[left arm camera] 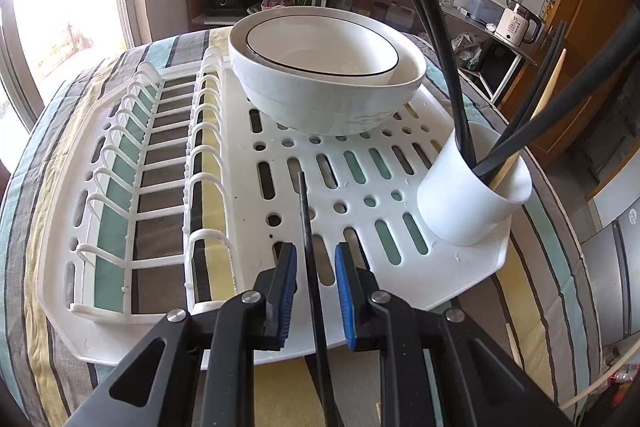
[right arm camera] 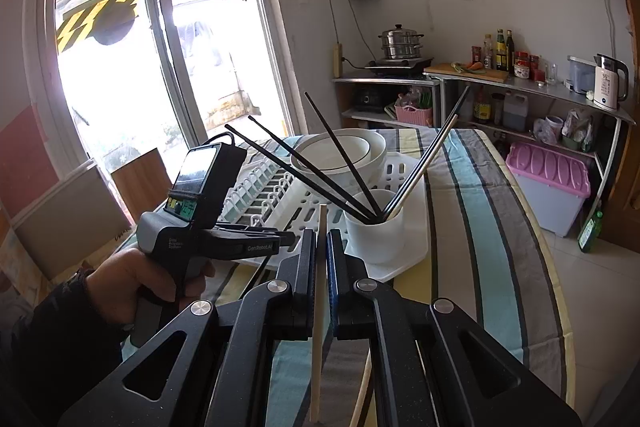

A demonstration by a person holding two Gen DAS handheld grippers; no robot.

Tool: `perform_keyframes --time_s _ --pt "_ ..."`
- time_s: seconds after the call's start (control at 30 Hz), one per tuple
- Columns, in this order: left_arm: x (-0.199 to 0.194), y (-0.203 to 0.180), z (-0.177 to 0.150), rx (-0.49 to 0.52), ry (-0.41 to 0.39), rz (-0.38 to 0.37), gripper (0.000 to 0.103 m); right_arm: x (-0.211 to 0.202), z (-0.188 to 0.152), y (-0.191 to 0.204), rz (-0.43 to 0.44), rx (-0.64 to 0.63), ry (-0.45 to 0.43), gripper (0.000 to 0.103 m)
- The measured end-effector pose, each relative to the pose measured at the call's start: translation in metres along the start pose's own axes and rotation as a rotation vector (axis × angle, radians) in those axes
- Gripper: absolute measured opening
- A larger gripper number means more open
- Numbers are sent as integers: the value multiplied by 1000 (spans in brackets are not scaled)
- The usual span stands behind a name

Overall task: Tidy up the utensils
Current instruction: 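Lift both chopsticks and carry them over the white cup, then lower both chopsticks into the white cup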

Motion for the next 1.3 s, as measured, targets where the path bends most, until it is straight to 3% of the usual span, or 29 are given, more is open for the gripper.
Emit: perform_keyframes --time_s 0.03,0.3,0.83,1.3 --pt "-1 0 0 4 -4 1 6 0 0 0 0 -1 0 5" --pt "-29 1 4 -5 -70 -16 5 1 1 -2 1 1 -1 5" --pt "-170 -2 -9 0 -289 -106 5 -17 12 3 -6 -2 -53 5" --pt "-231 -43 8 75 -373 -171 4 -27 41 -15 -59 -24 -101 5"
Point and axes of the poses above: each gripper's, at about its wrist camera, not at the fingertips, and x roughly the way its jaws point, y to its left, z to its top, the point moved 9 cm from there along x, roughly the way its jaws point, and after that the axes turned 11 degrees about -x, right-handed, at the moved point
